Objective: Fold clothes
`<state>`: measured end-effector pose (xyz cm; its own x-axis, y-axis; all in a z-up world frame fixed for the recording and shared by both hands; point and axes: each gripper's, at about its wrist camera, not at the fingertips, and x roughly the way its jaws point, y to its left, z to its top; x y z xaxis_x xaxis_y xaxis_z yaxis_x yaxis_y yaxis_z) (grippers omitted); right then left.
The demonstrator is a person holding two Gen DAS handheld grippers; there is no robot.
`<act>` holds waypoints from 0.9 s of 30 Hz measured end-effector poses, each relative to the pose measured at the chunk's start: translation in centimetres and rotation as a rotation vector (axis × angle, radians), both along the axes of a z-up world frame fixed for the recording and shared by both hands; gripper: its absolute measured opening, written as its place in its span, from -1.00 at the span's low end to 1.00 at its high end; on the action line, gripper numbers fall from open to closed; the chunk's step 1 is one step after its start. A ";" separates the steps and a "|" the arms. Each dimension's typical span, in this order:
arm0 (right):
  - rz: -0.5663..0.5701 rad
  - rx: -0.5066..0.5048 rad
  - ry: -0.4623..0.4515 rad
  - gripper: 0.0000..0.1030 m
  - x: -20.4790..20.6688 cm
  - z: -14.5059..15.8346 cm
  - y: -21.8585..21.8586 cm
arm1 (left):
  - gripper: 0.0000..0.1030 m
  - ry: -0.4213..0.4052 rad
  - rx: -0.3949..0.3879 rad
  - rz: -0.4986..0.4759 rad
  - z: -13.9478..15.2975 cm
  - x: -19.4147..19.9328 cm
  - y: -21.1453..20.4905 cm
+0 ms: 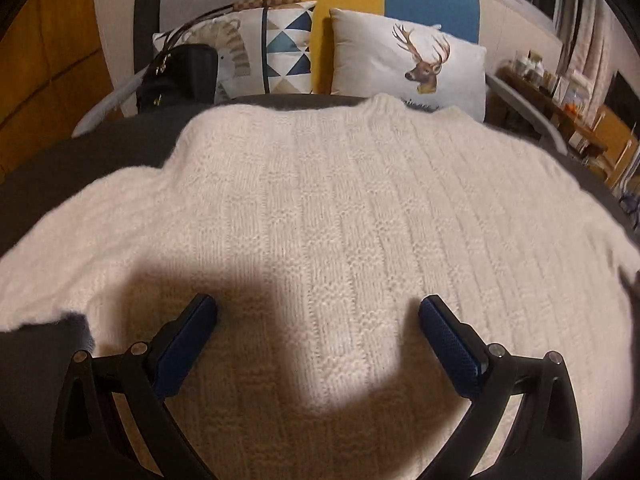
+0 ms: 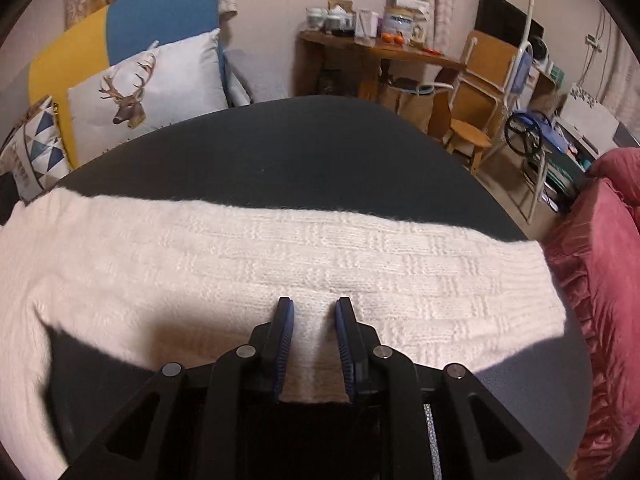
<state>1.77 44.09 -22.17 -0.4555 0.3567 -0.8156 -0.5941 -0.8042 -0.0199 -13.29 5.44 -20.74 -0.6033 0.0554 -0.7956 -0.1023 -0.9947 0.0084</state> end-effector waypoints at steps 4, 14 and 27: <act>0.124 -0.225 0.259 -0.52 -0.1 3.0 -2.8 | 1.00 0.008 -0.015 -0.003 -0.1 -0.1 0.0; 0.461 -0.171 0.062 -0.99 -9.9 1.1 -10.0 | 1.00 0.018 -0.001 -0.004 -0.1 0.2 -0.4; 0.474 -0.177 0.170 -0.90 -7.4 2.8 -9.8 | 1.00 0.028 0.005 -0.007 -0.2 0.2 -0.6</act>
<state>-5.60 34.28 -19.39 -0.6644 -0.0569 -0.7452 -0.1481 -0.9673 0.2058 -13.08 4.79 -20.90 -0.6253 0.0638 -0.7778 -0.1092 -0.9940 0.0063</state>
